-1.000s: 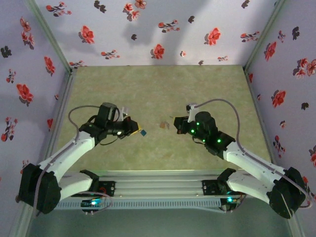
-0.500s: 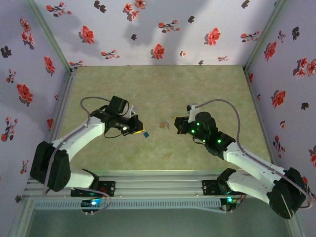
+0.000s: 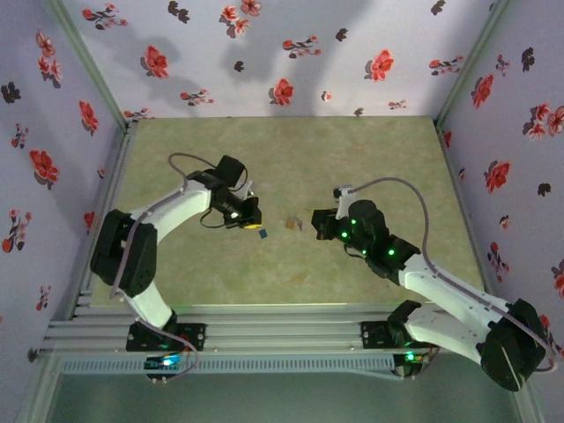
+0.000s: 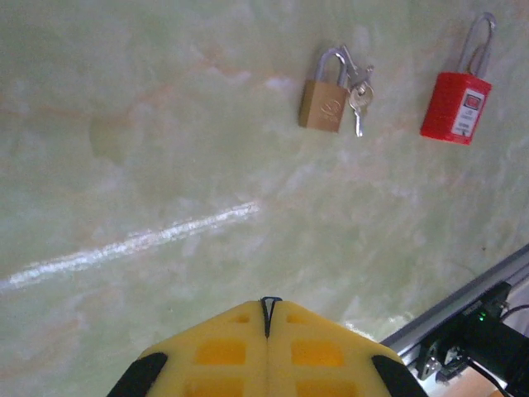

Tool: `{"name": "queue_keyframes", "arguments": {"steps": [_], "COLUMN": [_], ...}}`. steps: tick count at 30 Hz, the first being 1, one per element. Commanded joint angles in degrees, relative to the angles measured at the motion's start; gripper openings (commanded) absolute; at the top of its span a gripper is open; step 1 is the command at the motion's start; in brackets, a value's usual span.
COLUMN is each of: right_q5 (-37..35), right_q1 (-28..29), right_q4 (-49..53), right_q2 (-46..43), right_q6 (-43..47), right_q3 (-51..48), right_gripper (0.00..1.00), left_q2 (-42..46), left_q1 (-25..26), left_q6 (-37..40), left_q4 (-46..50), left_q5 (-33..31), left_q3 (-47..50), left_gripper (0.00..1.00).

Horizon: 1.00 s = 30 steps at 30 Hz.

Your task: Lock with the key

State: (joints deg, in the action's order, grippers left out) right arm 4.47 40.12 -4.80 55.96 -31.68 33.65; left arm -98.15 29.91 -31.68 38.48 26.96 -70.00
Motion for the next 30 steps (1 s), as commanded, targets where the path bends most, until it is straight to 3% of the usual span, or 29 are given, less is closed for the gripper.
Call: {"name": "queue_keyframes", "arguments": {"steps": [1, 16, 30], "right_q5": [-0.1, 0.3, 1.6], "right_q1": [-0.3, -0.3, -0.3], "right_q4": [-1.4, -1.9, -2.6], "right_q2": [-0.8, 0.2, 2.0], "right_q6": [-0.4, -0.5, -0.7], "right_q3": [-0.9, -1.0, -0.9], "right_gripper": [0.00, 0.00, 0.00], "left_q2": [-3.8, -14.3, -17.2], "left_q1": [0.2, -0.4, -1.6], "left_q6": [4.0, 8.7, 10.1], "left_q4": [4.5, 11.4, 13.2], "left_q5": [-2.1, -5.5, -5.7], "left_q3": [-3.8, -13.2, -14.9], "left_gripper": [0.00, 0.00, 0.00]}}
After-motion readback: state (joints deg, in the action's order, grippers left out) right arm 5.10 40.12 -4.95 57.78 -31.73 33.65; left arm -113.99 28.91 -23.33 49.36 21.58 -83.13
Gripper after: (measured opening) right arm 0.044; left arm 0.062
